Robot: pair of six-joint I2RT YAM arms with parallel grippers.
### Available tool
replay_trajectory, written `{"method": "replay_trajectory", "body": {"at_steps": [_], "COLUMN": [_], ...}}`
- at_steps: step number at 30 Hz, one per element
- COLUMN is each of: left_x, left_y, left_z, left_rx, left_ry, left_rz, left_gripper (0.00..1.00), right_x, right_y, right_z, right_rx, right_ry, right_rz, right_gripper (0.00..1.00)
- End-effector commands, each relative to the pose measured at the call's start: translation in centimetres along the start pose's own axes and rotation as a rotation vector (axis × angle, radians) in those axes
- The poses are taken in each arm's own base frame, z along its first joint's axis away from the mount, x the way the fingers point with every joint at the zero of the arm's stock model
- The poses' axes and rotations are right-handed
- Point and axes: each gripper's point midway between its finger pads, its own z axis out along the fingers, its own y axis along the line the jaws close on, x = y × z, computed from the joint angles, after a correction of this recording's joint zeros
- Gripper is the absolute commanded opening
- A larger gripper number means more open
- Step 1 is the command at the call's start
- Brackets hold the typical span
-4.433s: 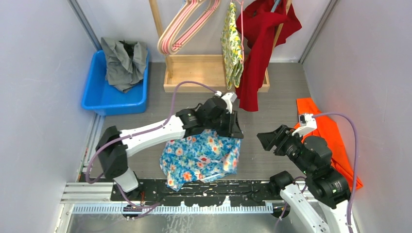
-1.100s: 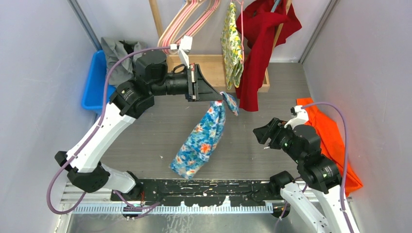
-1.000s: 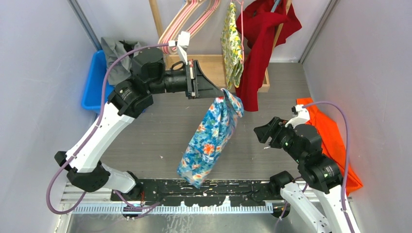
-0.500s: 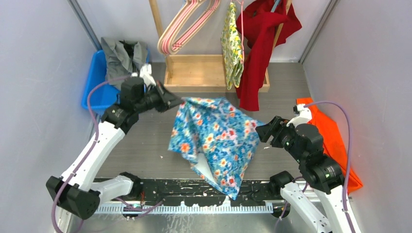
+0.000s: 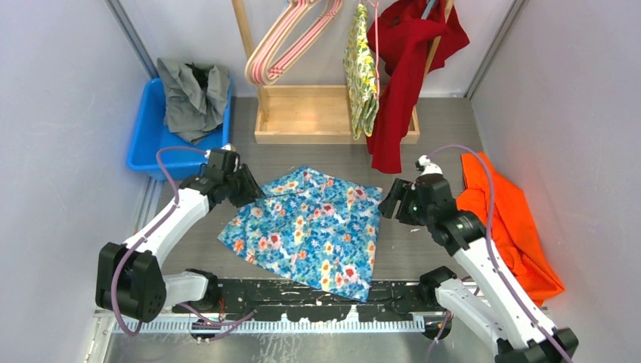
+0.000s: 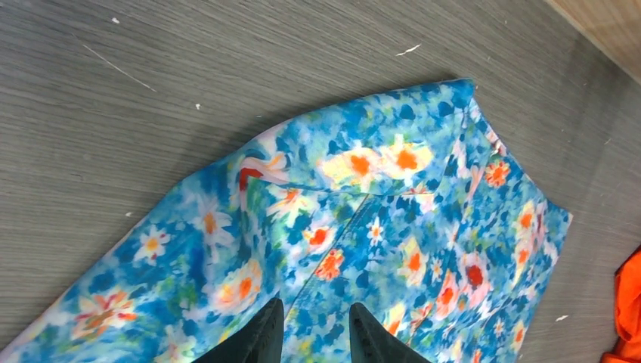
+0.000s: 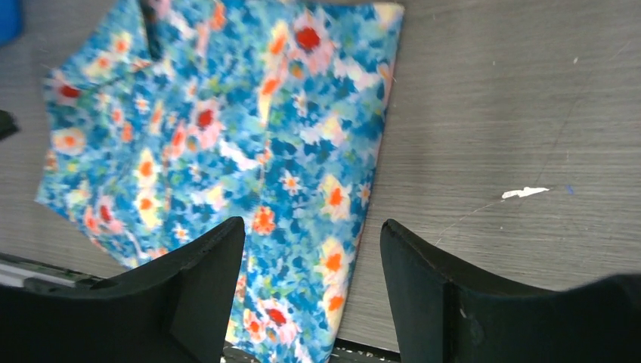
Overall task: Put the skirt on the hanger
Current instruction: Flatten out the skirt at the center of the board.
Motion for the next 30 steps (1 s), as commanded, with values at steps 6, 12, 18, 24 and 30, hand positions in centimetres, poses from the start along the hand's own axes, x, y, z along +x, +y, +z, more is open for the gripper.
{"method": "replay_trajectory", "body": {"at_steps": [6, 12, 18, 24, 30], "left_x": [-1.3, 1.5, 4.4, 3.7, 1.0], "left_y": [-1.9, -3.2, -4.5, -4.4, -5.0], "left_z": [-0.1, 2.8, 6.7, 9.5, 10.2], "left_rx": [0.094, 0.114, 0.084, 0.043, -0.005], "left_ry": [-0.059, 0.05, 0.145, 0.13, 0.05], "left_rz": [0.071, 0.112, 0.185, 0.188, 0.207], "left_gripper": [0.36, 0.34, 0.32, 0.31, 0.3], "right_x": [1.5, 1.0, 3.3, 6.3, 8.2], "right_y": [0.3, 2.1, 3.8, 5.1, 4.4], "right_z": [5.1, 3.9, 5.2, 7.2, 9.0], "right_rx": [-0.032, -0.082, -0.127, -0.17, -0.149], "right_ry": [0.04, 0.022, 0.077, 0.124, 0.164], "right_rz": [0.041, 0.009, -0.001, 0.015, 0.015], "right_gripper": [0.66, 0.62, 0.62, 0.62, 0.62]}}
